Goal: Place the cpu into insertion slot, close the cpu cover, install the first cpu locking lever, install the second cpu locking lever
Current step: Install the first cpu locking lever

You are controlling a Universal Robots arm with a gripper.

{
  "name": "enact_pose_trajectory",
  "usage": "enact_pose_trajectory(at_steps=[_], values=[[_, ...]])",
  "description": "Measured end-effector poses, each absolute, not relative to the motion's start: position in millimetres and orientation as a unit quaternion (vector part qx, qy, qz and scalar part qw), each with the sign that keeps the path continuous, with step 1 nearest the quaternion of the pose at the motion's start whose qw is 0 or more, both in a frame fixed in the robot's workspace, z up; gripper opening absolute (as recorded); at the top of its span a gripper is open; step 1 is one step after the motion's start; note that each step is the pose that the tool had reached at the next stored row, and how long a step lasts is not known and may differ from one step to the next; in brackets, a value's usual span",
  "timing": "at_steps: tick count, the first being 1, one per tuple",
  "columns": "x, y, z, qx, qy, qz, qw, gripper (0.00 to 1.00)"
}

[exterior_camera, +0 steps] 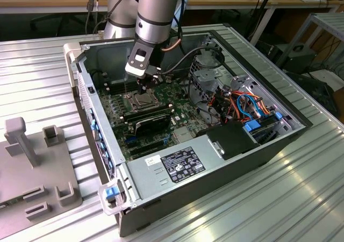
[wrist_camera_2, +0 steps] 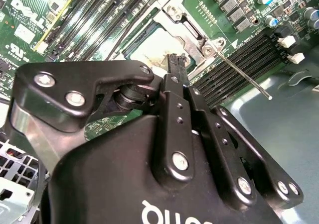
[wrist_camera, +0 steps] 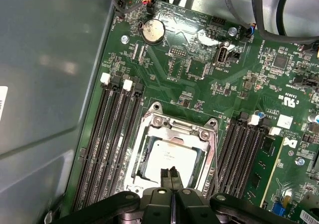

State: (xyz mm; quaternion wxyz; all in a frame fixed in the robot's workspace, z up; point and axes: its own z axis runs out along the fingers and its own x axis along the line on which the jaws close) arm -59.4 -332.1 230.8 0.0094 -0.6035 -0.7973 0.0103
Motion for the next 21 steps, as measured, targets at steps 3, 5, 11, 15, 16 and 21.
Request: enact_pose_trajectory(at_steps=[3,5,11,15,16,21], values=[[-59,-332,231,-0.6,-0.8,0.01,0.009,0.11],[-59,-332,231,-0.592,-0.806,0.01,0.009,0.11],[-60,-333,231,-0.565,-0.825,0.011,0.009,0.11],[-64,-333,231,-0.562,-0.827,0.011,0.009,0.11],[-66,-333,231,-0.561,-0.827,0.011,0.009,0.11],[-74,-333,231,-0.561,-0.828,0.01,0.009,0.11]])
